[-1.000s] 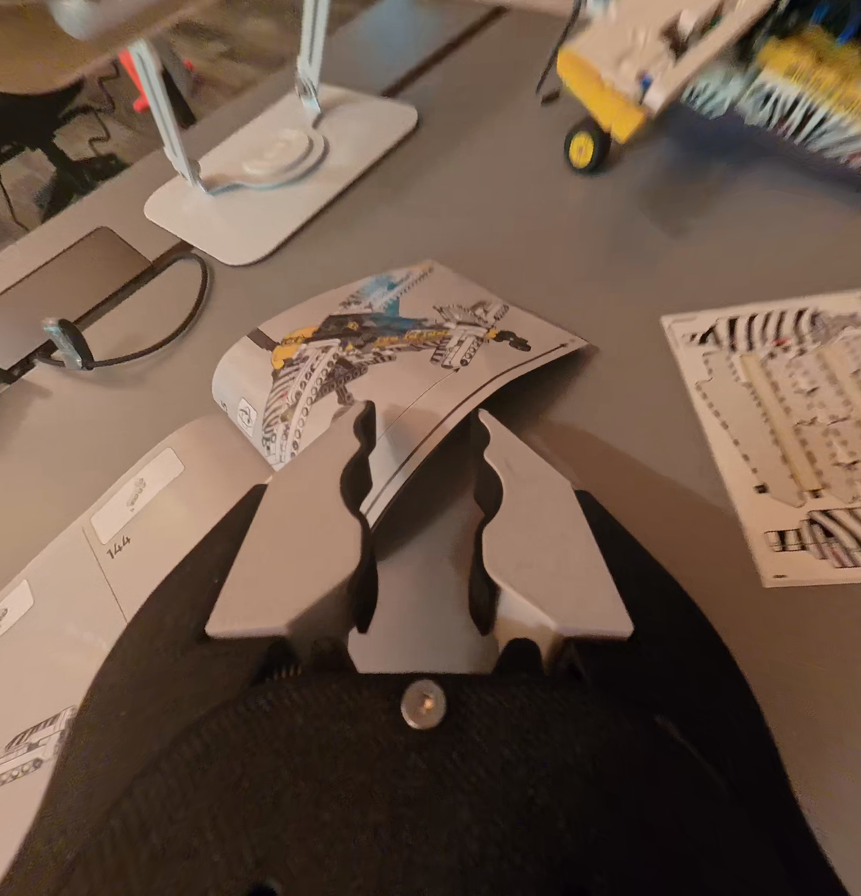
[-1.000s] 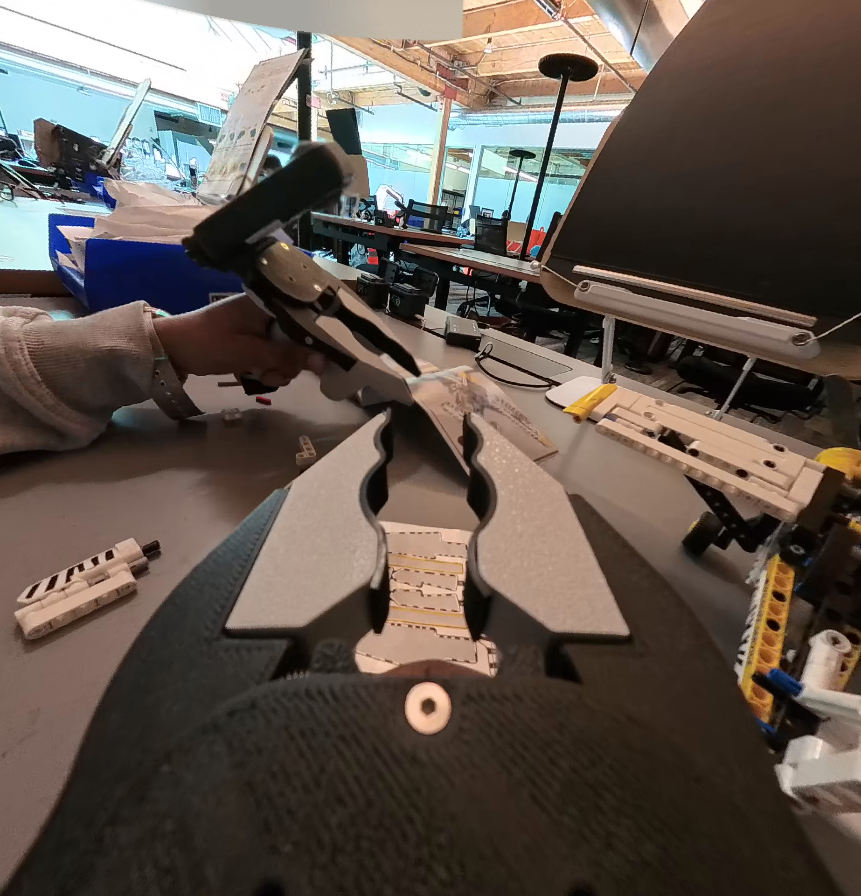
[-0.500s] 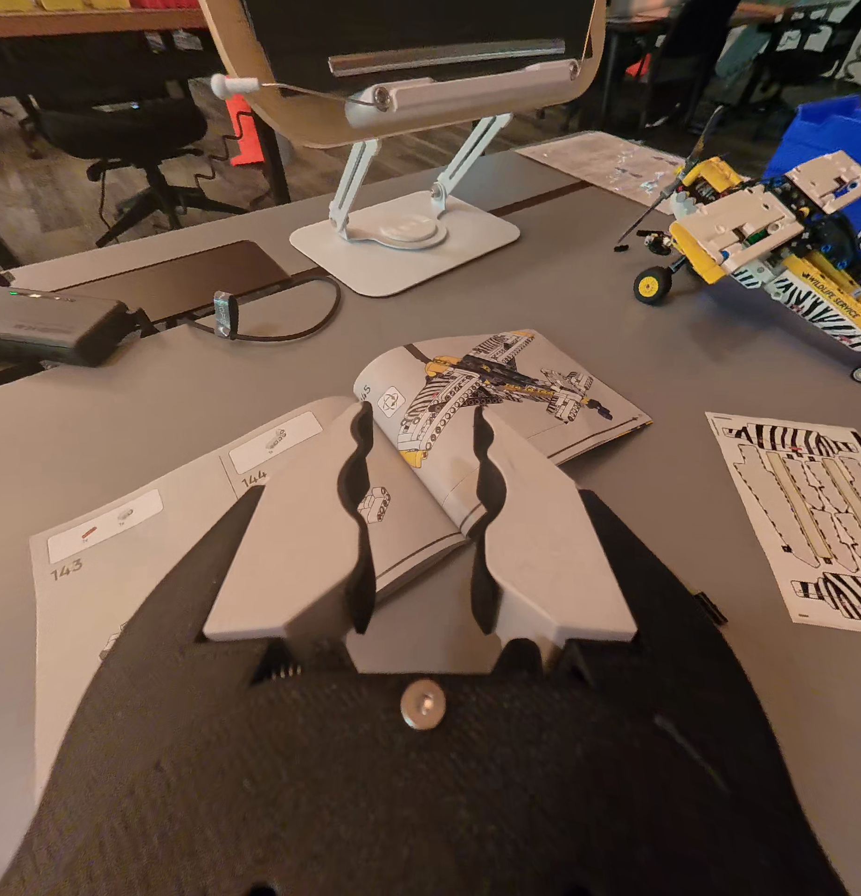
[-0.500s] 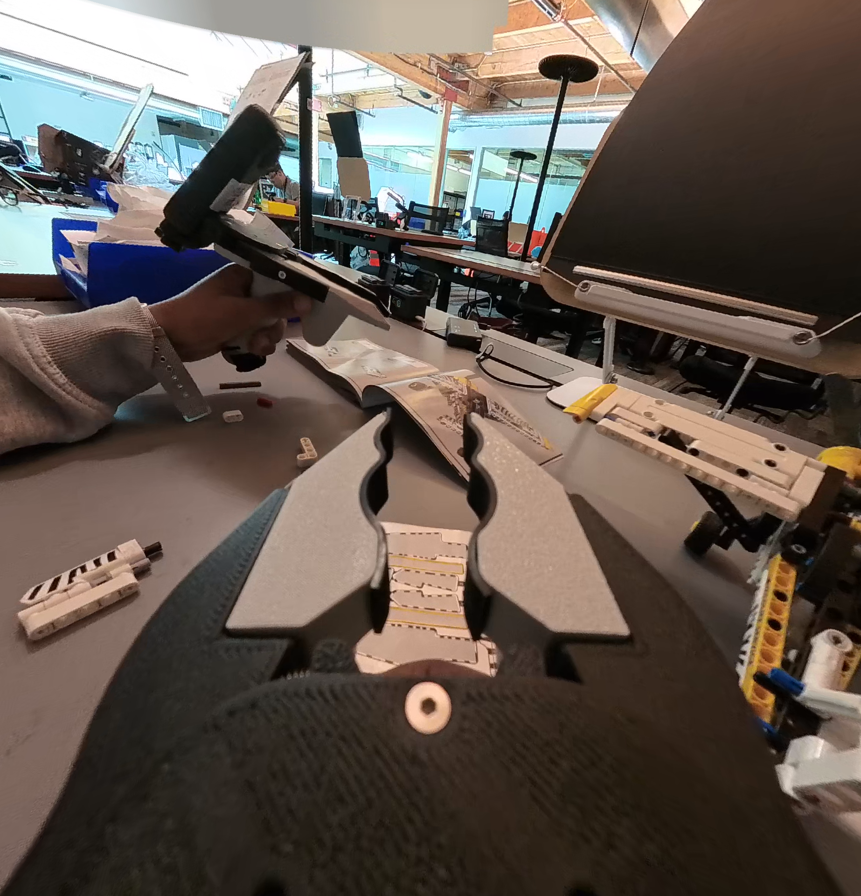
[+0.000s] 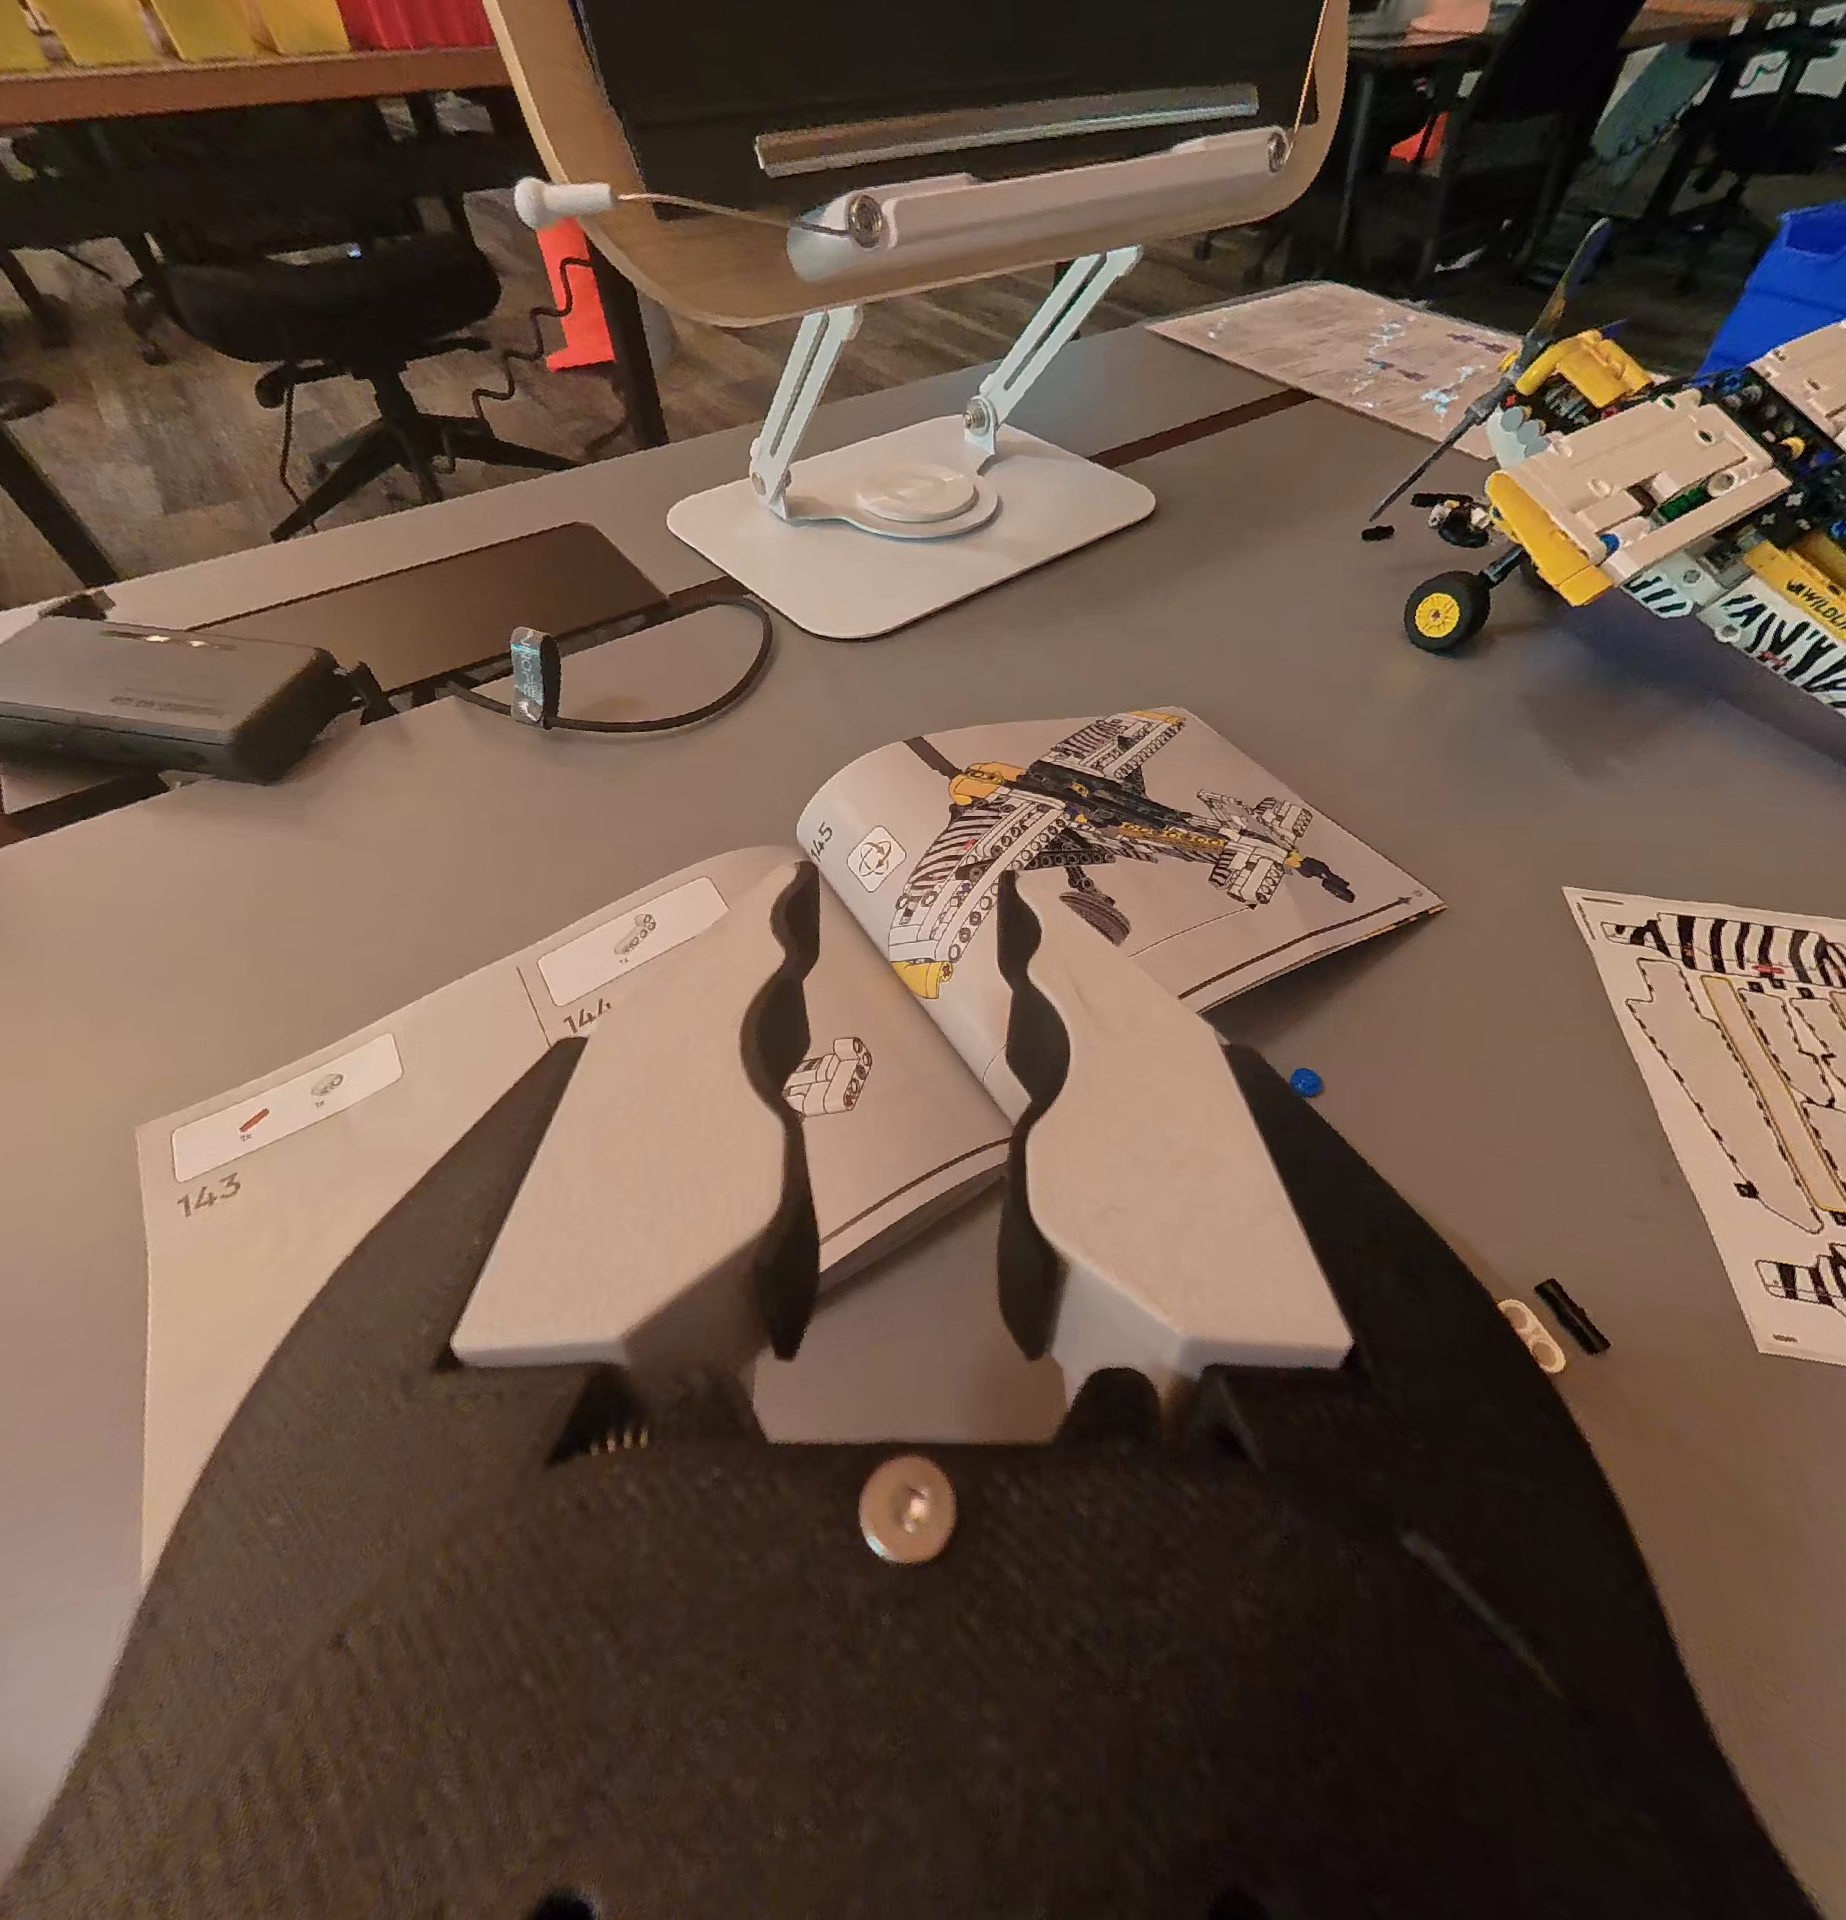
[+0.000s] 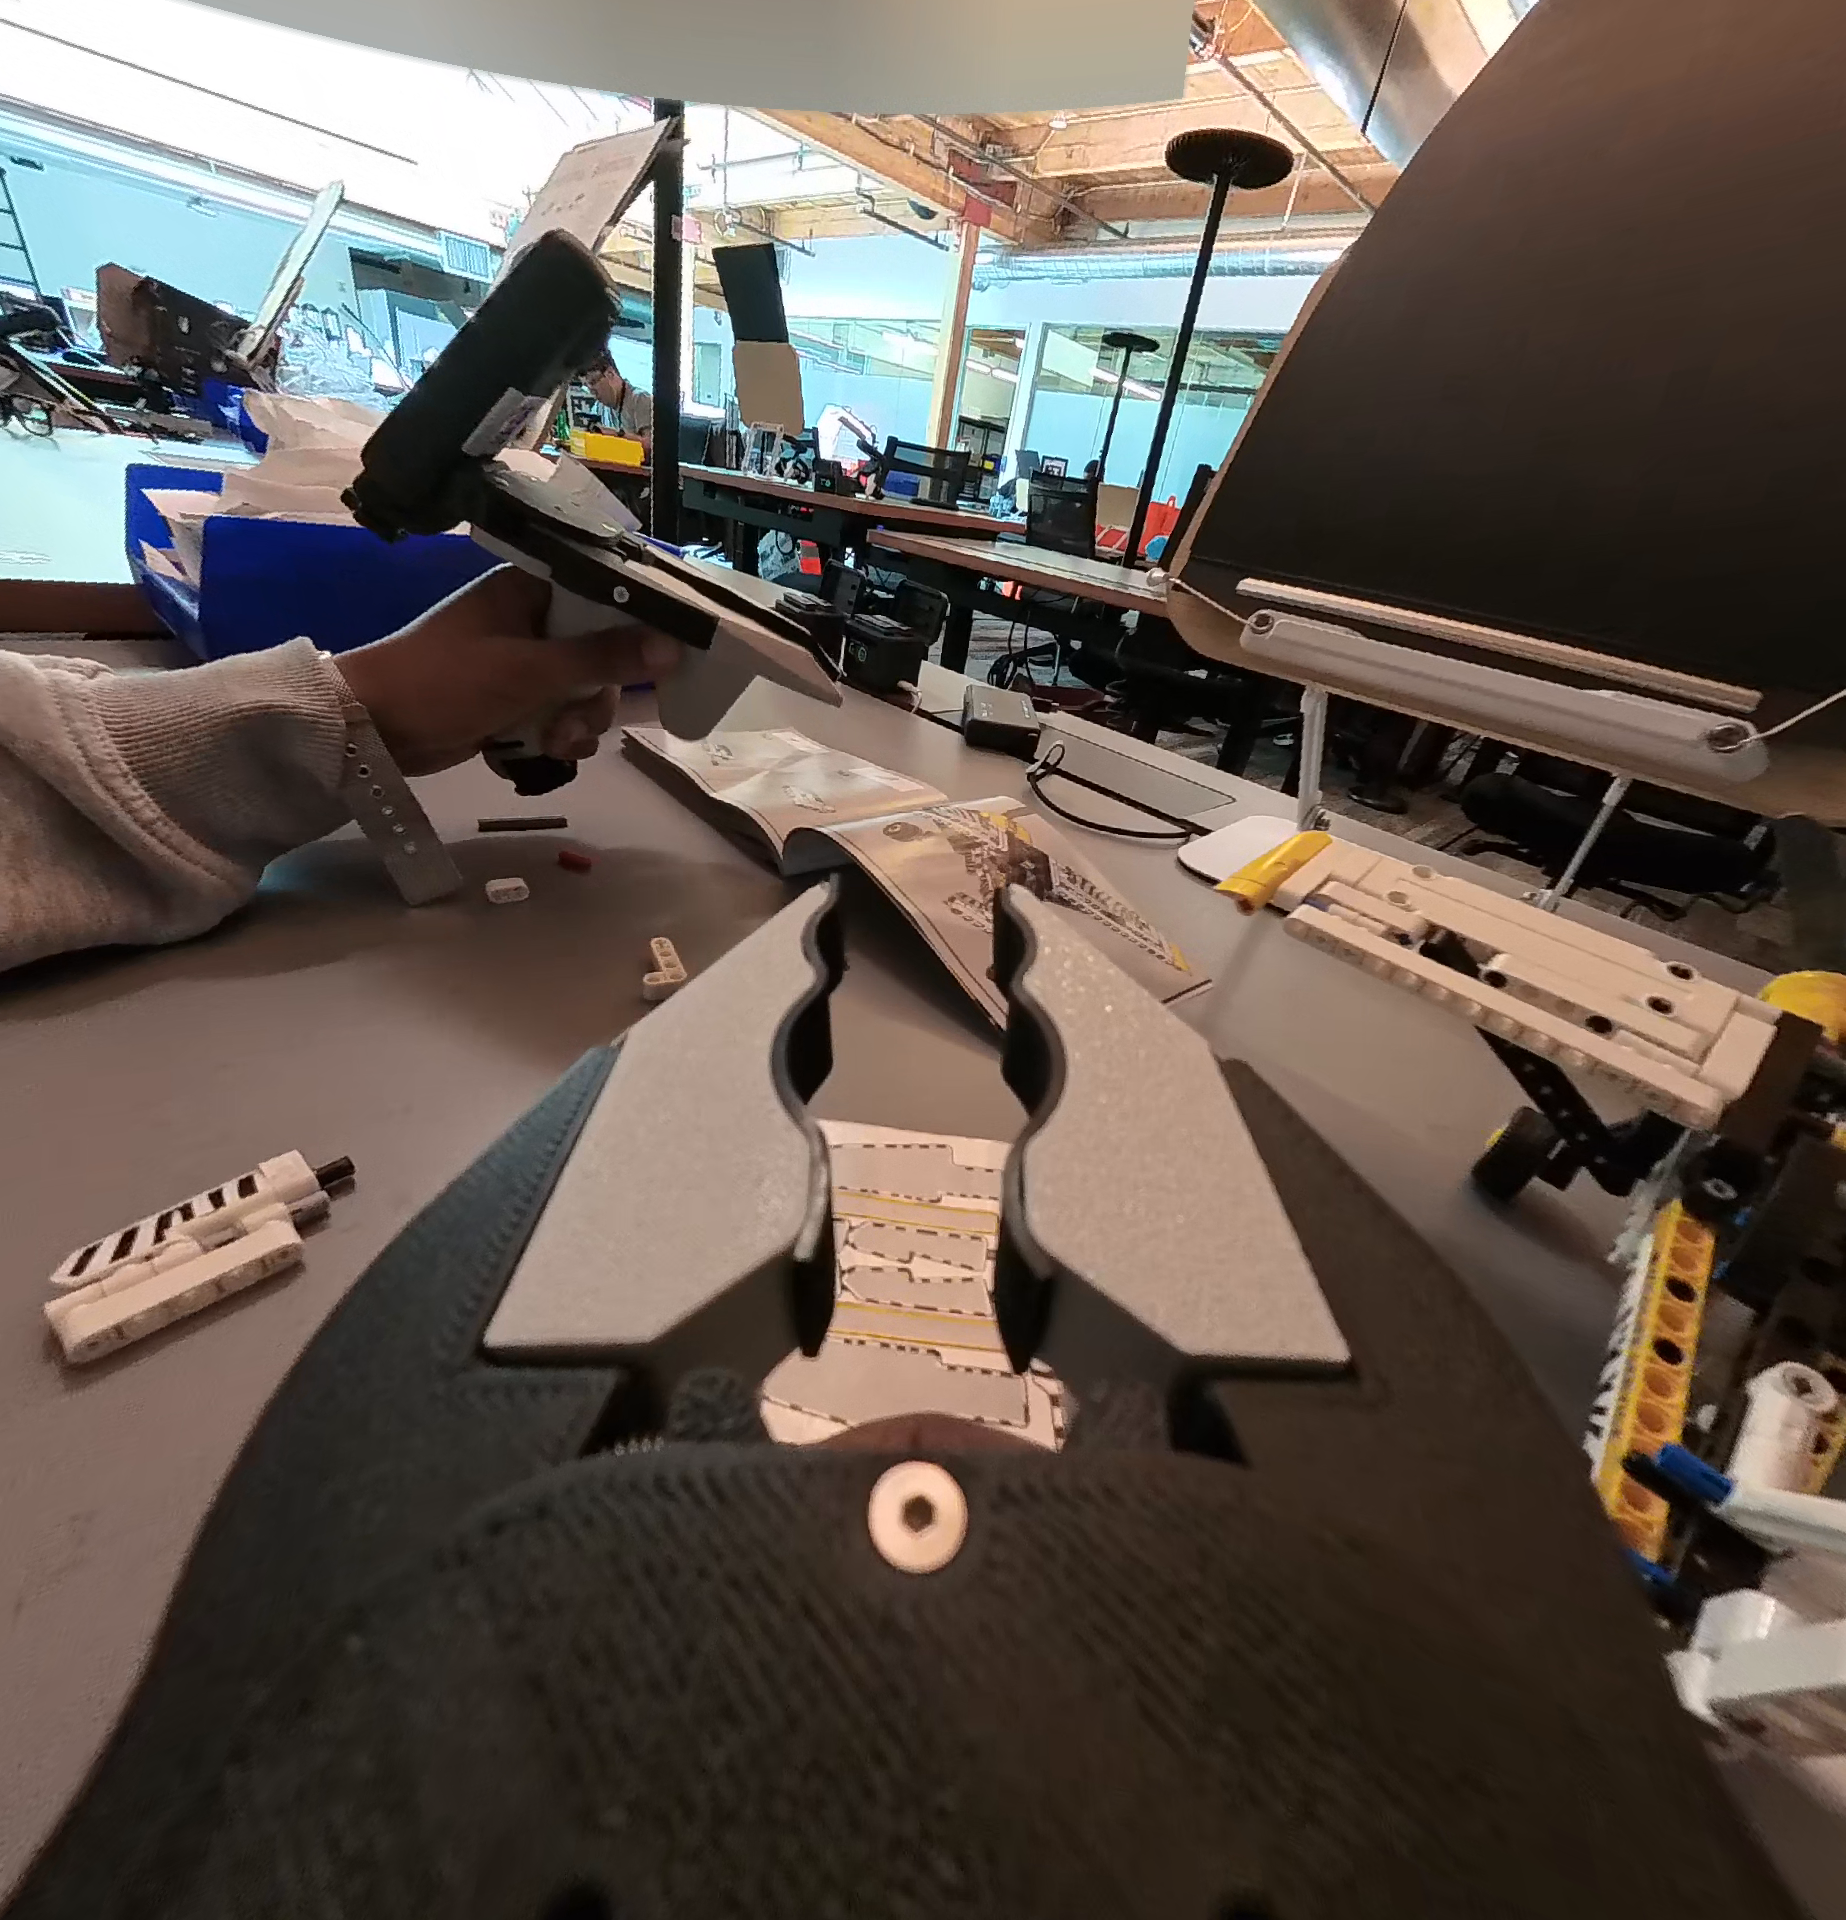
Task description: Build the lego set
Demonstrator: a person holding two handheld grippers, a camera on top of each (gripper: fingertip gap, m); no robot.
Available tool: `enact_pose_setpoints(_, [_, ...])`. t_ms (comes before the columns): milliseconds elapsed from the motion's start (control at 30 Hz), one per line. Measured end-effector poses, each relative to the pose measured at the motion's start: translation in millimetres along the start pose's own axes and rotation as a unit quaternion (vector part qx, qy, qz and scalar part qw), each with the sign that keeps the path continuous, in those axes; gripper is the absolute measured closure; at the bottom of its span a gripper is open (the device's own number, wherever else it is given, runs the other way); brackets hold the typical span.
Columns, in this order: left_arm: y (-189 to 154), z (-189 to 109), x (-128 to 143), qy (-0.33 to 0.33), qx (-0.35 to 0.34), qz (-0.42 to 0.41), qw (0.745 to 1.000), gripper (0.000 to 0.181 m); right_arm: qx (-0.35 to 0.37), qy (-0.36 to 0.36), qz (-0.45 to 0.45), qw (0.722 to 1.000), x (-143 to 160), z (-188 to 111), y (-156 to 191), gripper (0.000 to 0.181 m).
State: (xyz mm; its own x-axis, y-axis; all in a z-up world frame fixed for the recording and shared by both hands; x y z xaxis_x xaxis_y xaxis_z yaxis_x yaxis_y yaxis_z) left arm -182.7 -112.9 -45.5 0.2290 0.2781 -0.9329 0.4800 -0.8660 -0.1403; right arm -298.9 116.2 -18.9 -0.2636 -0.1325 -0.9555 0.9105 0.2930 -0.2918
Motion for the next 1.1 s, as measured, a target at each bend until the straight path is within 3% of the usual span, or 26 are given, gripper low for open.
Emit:
enact_pose_setpoints(267, [-6, -1, 0, 0.003, 0.031, 0.001, 1.0, 0.16, 0.007, -0.012, 0.011, 1.0, -2, -4, -3, 0.154])
enact_pose_setpoints(833, [-6, -6, -10, -0.025, 0.035, -0.003, 0.999, 0.159, 0.012, -0.023, 0.014, 1.0, -5, -10, 0, 0.153])
enact_pose_setpoints(967, [14, -13, -12, -0.03, -0.016, -0.029, 0.999, 0.164, 0.012, -0.022, 0.014, 1.0, -5, -10, 0, 0.153])
enact_pose_setpoints(1100, [33, -28, -22, -0.069, -0.02, -0.082, 0.994, 0.162, 0.011, -0.02, 0.014, 1.0, -4, -9, 0, 0.153])
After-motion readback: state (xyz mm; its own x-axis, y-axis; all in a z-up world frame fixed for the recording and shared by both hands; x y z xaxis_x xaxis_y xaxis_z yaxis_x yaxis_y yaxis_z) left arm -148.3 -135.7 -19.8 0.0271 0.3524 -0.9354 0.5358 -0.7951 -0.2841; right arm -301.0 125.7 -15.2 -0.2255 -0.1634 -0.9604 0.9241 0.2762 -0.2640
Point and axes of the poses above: each gripper's, where its closed fingertips meet, z out along the fingers, x out of its underside, y = z × x across the jaws, the point moved 1 cm from there along -z, back along the fingers, and after that the axes turned 8 degrees about -z, right-handed, at the moved point
